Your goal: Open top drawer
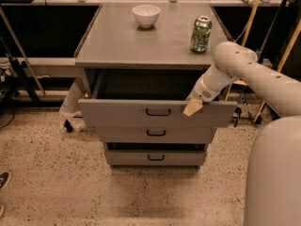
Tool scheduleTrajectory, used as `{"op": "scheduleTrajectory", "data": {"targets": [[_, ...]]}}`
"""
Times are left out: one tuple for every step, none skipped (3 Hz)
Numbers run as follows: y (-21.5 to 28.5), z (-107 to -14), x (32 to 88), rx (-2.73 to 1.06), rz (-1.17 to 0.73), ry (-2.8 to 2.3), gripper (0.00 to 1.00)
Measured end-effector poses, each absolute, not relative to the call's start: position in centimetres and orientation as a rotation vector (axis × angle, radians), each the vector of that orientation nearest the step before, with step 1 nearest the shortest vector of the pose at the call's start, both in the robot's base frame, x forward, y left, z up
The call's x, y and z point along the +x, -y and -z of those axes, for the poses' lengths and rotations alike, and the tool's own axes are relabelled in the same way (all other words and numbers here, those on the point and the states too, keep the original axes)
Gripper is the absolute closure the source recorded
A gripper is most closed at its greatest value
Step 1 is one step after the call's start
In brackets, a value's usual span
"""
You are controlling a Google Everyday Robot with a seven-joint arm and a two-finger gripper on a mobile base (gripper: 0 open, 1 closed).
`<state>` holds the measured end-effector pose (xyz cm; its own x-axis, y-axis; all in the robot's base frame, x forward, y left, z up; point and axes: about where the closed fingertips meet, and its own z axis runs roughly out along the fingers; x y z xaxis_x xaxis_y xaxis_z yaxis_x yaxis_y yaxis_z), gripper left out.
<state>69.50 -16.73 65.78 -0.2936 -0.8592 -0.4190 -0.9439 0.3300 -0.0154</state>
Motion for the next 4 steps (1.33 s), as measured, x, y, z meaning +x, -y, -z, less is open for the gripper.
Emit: {"op": "scheduleTrajectory", "data": {"targets": [[16.93, -65.55, 68.45, -1.579, -0.333, -2.254, 1.00], [16.86, -65.73, 68.47, -1.579, -0.333, -2.254, 1.00], [16.94, -65.66, 67.49, -1.557, -0.334, -2.262, 1.00], [16.94, -65.66, 67.49, -1.557, -0.334, -2.262, 1.00]]}}
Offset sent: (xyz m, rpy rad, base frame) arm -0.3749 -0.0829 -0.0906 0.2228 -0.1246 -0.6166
